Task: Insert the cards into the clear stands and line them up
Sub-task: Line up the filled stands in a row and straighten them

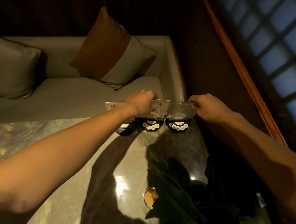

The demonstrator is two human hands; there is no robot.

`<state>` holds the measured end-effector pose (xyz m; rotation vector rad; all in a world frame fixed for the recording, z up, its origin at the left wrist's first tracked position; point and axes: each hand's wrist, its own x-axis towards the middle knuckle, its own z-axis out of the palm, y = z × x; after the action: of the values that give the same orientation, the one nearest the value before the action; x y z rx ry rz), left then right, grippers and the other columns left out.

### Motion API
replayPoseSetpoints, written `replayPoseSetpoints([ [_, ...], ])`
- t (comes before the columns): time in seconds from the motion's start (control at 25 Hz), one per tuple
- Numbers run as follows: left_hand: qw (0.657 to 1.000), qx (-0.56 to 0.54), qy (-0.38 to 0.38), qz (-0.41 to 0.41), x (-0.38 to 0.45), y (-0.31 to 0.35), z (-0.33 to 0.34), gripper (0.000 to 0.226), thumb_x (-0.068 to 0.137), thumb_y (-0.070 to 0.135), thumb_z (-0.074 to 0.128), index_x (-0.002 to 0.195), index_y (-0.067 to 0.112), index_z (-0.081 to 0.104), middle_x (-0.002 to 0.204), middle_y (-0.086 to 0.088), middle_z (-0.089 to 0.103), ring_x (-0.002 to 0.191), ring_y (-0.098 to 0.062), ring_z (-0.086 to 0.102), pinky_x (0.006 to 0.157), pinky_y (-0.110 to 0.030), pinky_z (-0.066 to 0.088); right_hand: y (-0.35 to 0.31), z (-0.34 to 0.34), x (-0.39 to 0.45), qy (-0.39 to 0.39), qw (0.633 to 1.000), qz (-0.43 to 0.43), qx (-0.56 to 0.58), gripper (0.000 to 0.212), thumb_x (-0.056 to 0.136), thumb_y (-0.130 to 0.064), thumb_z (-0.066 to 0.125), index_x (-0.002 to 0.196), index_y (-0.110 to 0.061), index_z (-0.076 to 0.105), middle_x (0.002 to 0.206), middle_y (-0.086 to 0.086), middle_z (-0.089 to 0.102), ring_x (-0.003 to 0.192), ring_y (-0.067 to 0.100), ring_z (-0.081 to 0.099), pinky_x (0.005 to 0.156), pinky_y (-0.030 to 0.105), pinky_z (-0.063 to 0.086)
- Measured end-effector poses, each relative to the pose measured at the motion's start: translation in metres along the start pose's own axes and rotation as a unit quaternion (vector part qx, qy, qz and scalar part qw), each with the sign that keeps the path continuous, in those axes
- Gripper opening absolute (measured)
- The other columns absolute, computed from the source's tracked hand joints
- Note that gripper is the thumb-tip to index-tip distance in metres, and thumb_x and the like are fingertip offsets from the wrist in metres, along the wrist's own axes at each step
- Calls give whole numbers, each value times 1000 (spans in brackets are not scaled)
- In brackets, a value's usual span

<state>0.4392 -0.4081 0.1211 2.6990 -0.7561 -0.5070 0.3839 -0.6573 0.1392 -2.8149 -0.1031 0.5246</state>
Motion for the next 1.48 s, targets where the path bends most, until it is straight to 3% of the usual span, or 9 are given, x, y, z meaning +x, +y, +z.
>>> replayPoseSetpoints([
  [0.12, 1000, -13, -3, -14, -14, -10, -11, 38, 93, 33, 64, 129, 22, 61, 125, -4, 68, 115, -25, 62, 91, -41, 51, -3, -1, -2, -18, 999, 32, -9, 25, 96, -16, 61, 120, -19, 61, 112, 4, 67, 102, 21, 65, 88, 44, 55],
  [0.28, 994, -88, 54, -37, -74, -51, -47, 41, 91, 37, 66, 128, 19, 64, 120, -5, 71, 109, -21, 66, 93, -43, 55, -25, -7, -10, 3, 991, 54, -122, 53, 94, -24, 63, 143, -16, 45, 137, 14, 57, 127, 33, 54, 108, 54, 41],
  [0.48, 982, -129, 93, -101, -214, -126, -77, 32, 91, 34, 69, 116, 14, 71, 111, -2, 74, 99, -14, 69, 91, -39, 57, -117, -21, -33, 72, 993, 21, -88, 51, 92, -27, 67, 138, -10, 52, 131, 22, 57, 118, 40, 57, 99, 53, 48],
  [0.64, 966, -165, 132, -151, -343, -173, -71, 31, 92, 35, 68, 116, 15, 72, 112, -1, 73, 100, -13, 68, 92, -36, 56, -239, -7, -50, 126, 986, -91, -66, 48, 92, -26, 65, 135, -7, 56, 132, 22, 59, 121, 41, 57, 100, 50, 48],
  [0.88, 928, -238, 188, -215, -502, -213, -31, 29, 87, 38, 72, 109, 20, 75, 99, 3, 76, 90, -7, 70, 87, -32, 55, -417, 79, -110, 43, 981, -185, 30, 52, 93, -30, 68, 141, -16, 53, 141, 9, 59, 130, 27, 55, 106, 42, 45],
  [1.04, 915, -312, 139, -213, -582, -225, 4, 34, 81, 42, 79, 108, 23, 74, 91, 3, 76, 85, -8, 70, 85, -32, 56, -489, 151, -142, -28, 971, -229, 63, 54, 92, -29, 70, 141, -12, 53, 140, 11, 61, 128, 25, 57, 104, 36, 44],
  [1.24, 918, -326, 80, -213, -633, -239, 42, 54, 73, 42, 86, 120, 22, 70, 113, 10, 70, 105, -3, 64, 94, -17, 47, -536, 213, -148, -55, 971, -226, 61, 62, 91, -22, 71, 146, -10, 46, 146, 15, 55, 133, 31, 53, 107, 38, 41],
  [1.32, 913, -337, 84, -213, -639, -243, 54, 51, 74, 38, 85, 121, 22, 70, 114, 9, 70, 107, -5, 63, 94, -19, 46, -543, 227, -145, -39, 973, -225, 44, 57, 90, -18, 70, 142, -9, 49, 141, 17, 57, 129, 34, 54, 106, 41, 43],
  [1.48, 904, -343, 121, -223, -637, -246, 73, 37, 80, 33, 82, 115, 25, 72, 111, 13, 70, 99, 2, 60, 81, -15, 43, -548, 237, -136, -13, 975, -218, 31, 46, 91, -11, 64, 136, -8, 53, 134, 18, 60, 124, 37, 56, 103, 47, 46],
])
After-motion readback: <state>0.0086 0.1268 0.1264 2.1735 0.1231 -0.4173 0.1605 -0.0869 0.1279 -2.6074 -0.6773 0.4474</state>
